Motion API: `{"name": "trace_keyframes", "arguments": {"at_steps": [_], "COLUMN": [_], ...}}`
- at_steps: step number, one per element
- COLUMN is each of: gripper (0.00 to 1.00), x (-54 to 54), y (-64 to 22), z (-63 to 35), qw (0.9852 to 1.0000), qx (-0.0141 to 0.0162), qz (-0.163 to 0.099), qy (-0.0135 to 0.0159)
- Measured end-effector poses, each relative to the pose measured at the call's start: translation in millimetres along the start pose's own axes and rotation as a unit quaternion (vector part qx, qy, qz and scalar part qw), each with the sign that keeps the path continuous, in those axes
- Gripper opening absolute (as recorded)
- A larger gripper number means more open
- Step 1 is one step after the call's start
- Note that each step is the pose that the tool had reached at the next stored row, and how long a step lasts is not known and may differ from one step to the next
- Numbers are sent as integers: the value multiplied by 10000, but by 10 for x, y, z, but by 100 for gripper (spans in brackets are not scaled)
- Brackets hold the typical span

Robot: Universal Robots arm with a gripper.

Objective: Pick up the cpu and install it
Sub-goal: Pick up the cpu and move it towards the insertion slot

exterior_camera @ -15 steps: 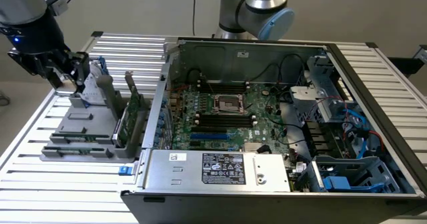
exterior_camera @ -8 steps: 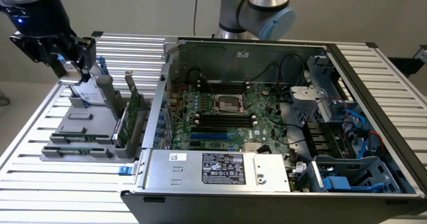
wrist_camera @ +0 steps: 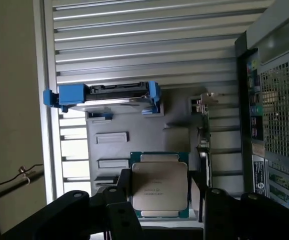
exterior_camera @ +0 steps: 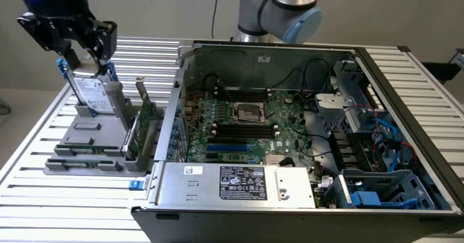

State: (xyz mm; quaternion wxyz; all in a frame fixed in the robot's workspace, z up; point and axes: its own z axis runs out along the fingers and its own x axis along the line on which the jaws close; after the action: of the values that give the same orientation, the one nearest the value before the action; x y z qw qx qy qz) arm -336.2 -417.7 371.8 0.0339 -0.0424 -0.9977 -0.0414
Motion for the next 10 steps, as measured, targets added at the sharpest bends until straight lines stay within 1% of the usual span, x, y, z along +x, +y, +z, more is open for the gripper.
{"name": "trace_keyframes", "arguments": {"at_steps": [3,10], "gripper": [55,55], "x": [-128,-427], "y": [20,67], "z": [-116,-363], "qw": [10000,10000], "qx": [0,-15], "qz": [2,6], "qy": [28,88]}}
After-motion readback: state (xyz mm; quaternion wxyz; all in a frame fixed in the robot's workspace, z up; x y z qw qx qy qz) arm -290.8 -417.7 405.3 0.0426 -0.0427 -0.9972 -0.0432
